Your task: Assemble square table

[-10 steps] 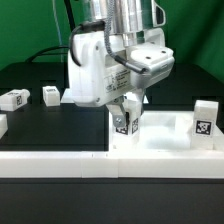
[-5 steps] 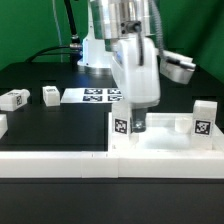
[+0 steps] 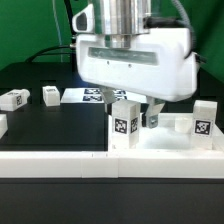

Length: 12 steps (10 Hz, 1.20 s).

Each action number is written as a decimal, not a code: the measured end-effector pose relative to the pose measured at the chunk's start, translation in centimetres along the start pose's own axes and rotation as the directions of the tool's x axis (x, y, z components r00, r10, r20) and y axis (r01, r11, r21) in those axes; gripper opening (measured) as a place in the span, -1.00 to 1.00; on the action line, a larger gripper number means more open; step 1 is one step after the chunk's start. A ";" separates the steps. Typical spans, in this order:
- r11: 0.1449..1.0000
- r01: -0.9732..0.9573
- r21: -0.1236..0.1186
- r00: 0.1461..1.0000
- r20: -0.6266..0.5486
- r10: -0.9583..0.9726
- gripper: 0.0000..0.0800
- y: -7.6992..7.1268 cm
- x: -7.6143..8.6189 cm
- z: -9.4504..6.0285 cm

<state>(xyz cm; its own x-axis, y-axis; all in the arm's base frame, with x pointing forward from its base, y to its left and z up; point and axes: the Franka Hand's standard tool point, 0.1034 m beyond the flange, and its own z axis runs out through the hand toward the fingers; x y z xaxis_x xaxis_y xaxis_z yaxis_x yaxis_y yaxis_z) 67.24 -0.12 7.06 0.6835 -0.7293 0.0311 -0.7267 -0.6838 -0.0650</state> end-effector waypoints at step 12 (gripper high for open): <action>0.726 -0.687 -0.036 0.726 0.008 0.688 -0.28 0.7 0.1 0.0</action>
Offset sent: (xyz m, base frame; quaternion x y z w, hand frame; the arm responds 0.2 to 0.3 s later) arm 0.0000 0.0000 0.0000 0.0000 0.0000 0.0000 1.0000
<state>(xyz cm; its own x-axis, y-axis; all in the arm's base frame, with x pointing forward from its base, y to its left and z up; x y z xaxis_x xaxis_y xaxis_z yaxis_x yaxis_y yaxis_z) 66.81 -0.67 7.04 -0.0029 -0.9995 -0.0302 -0.9995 0.0039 -0.0324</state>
